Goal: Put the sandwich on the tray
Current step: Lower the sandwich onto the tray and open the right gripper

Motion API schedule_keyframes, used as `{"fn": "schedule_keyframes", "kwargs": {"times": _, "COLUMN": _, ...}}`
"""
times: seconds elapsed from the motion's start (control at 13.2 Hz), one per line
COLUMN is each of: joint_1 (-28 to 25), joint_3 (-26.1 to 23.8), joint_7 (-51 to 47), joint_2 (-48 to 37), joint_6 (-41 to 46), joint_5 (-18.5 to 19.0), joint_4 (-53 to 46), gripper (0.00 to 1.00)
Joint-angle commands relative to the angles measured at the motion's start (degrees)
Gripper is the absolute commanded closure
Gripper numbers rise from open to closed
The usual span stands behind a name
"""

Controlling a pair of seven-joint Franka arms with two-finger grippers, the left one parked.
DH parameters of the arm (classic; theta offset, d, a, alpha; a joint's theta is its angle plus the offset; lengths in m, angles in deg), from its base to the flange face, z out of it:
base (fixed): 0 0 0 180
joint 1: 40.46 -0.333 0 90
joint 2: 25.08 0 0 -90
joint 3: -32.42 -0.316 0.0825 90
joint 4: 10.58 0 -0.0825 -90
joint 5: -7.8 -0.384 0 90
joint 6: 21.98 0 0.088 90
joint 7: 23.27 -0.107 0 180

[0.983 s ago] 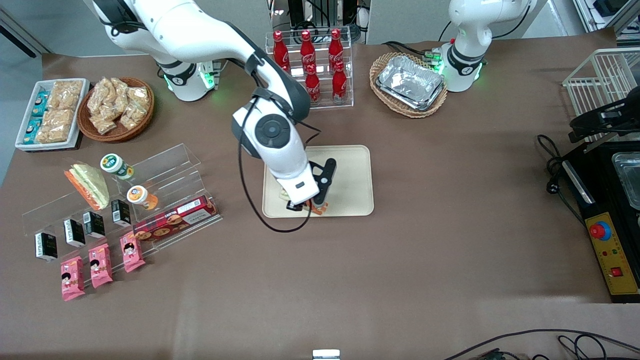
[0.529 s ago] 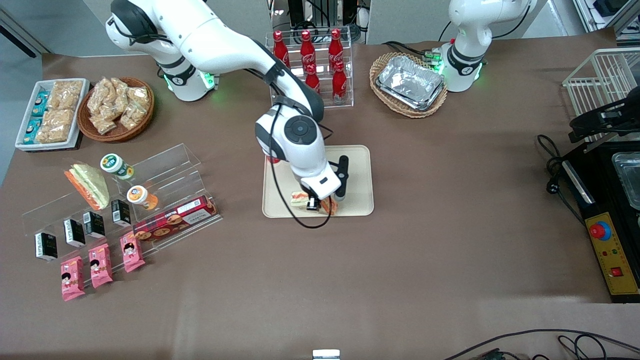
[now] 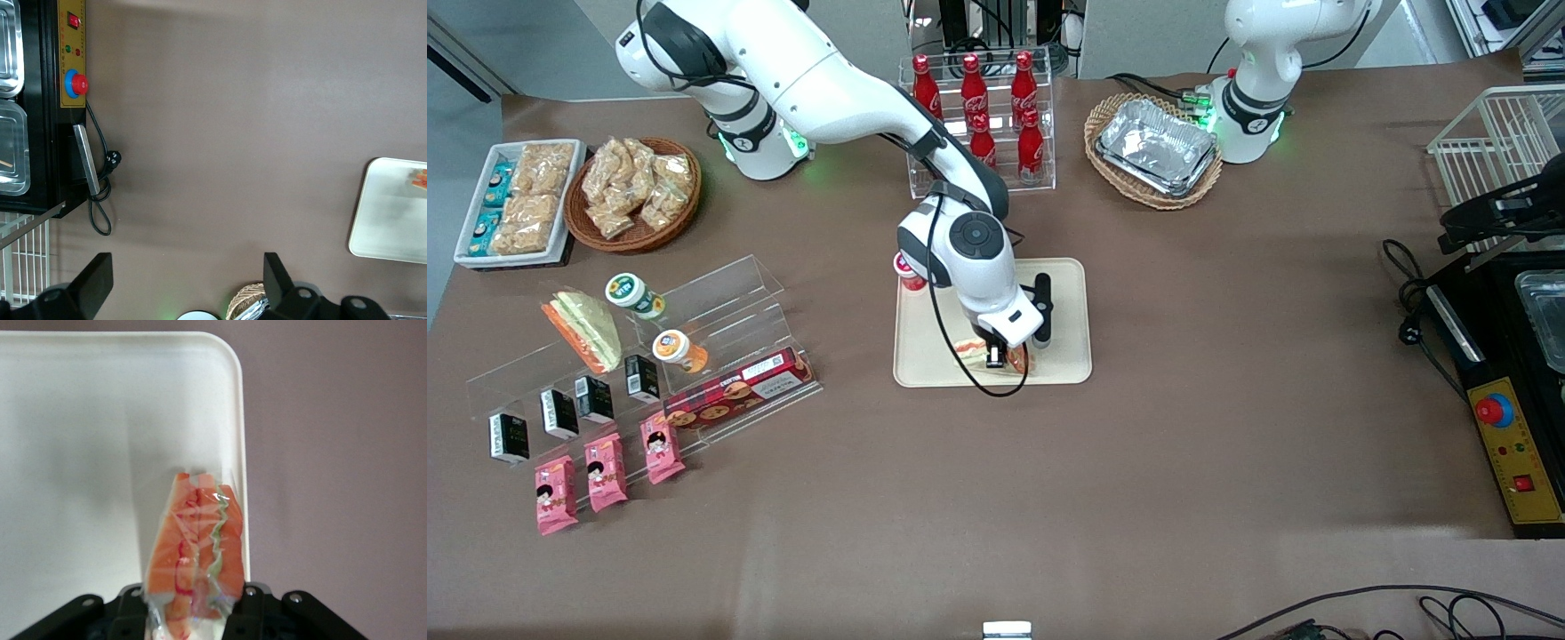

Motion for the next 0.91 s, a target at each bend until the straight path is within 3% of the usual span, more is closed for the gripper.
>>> {"fn": "schedule_keyframes", "kwargs": {"times": 0.0, "joint_1": -1.1, "joint_3": 0.3, "joint_7": 0.3, "joint_2": 0.0, "joint_6": -2.1, "joint_5": 1.2, "joint_4": 1.0, "gripper": 0.52}}
{"fn": "schedule_keyframes", "kwargs": {"times": 0.15, "joint_1": -1.1, "joint_3": 0.3, "joint_7": 0.1, "joint_2": 0.1, "joint_6": -2.1, "joint_5": 1.2, "joint_4": 1.0, "gripper": 0.47}}
{"fn": "schedule_keyframes", "kwargs": {"times": 0.23, "joint_1": -1.1, "joint_3": 0.3, "joint_7": 0.1, "joint_2": 0.0, "joint_6": -2.1, "joint_5": 1.1, "joint_4": 1.0, "gripper": 0.0}}
{"fn": "schedule_keyframes", "kwargs": {"times": 0.83, "joint_1": 0.1, "joint_3": 0.7, "joint_7": -0.2, "joint_2": -4.1, "joint_6": 1.8, "joint_5": 0.2, "joint_4": 0.6, "gripper": 0.0}}
